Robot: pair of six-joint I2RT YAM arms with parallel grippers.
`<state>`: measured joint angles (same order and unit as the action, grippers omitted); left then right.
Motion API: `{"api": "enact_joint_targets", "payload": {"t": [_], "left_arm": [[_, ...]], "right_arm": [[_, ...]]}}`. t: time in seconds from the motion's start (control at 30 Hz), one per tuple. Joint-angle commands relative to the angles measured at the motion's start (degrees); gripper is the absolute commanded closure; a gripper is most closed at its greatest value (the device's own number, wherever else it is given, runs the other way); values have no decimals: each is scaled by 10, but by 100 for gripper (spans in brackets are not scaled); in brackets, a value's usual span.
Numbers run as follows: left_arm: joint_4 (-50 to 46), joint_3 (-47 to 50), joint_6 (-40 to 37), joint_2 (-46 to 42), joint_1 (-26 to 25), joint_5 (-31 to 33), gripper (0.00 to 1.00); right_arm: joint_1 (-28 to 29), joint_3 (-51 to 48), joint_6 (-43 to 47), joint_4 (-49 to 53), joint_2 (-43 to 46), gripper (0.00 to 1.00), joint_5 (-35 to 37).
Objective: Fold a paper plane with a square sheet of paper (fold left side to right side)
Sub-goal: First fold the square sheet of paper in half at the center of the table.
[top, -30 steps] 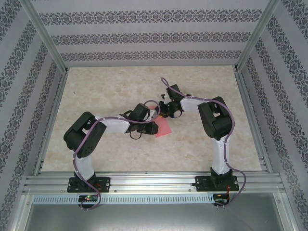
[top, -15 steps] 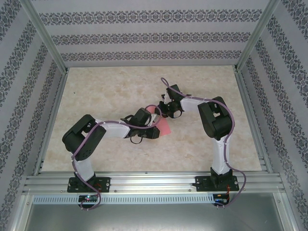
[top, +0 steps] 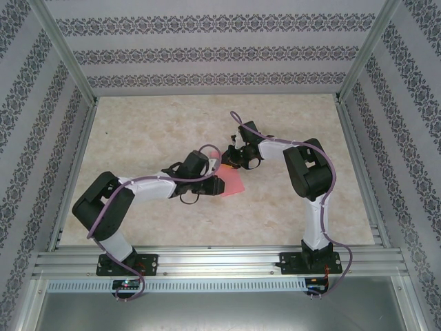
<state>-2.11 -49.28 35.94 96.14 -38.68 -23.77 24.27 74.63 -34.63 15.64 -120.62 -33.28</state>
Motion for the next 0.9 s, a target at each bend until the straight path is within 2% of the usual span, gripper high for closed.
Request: {"api": "enact_joint_targets", "payload": {"t": [0.0,0.3,0.57,0.87], "left_arm": [[2,-22,18,29,25,-17,77],[43,-69,15,105,29,-32,78],[48,-40,13,110,26,-24,79],[43,-9,-5,99,-1,-19,80]], "right_arm": [[-3,-16,0,19,-18,85,48],[-2,-16,2,19,-18,85,45],[-3,-13,2,21,-19,85,48],[-3,-14,1,25,-20,85,51]]}}
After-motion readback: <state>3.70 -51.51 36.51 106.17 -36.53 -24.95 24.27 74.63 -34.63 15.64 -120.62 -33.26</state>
